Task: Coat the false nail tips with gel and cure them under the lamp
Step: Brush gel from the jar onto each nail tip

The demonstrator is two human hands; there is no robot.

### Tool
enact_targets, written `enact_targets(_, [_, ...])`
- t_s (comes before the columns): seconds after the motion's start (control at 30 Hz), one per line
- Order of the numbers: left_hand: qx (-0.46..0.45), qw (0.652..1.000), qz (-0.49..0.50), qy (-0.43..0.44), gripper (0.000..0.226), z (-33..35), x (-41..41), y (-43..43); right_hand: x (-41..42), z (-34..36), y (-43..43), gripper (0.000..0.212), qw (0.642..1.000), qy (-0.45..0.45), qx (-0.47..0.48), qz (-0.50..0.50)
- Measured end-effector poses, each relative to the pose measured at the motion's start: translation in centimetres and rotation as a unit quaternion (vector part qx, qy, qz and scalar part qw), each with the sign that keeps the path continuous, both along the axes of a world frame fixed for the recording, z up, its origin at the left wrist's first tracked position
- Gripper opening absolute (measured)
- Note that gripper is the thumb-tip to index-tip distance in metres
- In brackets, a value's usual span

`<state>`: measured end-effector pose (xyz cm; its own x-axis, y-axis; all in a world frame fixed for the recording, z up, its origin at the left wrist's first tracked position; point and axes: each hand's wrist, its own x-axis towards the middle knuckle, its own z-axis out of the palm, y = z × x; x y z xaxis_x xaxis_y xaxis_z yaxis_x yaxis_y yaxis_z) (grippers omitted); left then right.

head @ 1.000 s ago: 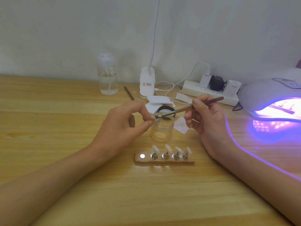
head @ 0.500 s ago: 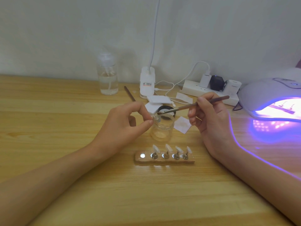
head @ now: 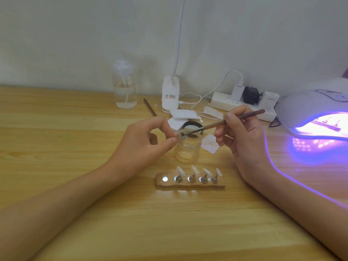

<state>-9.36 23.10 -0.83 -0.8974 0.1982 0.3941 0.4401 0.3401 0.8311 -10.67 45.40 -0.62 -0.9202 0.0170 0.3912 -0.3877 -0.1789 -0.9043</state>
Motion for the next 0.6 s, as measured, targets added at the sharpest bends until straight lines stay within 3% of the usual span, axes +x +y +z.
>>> enact_targets(0.43, [0.0,1.0,0.001,0.002,0.016,0.0,-0.04,0.07,0.1,-0.13,0.3,0.018,1.0,-0.011,-0.006,-0.02])
enact_targets(0.6, [0.001,1.0,0.002,0.003,0.016,0.0,-0.04,0.02,0.16,0.1,-0.08,0.014,1.0,0.008,-0.023,0.019])
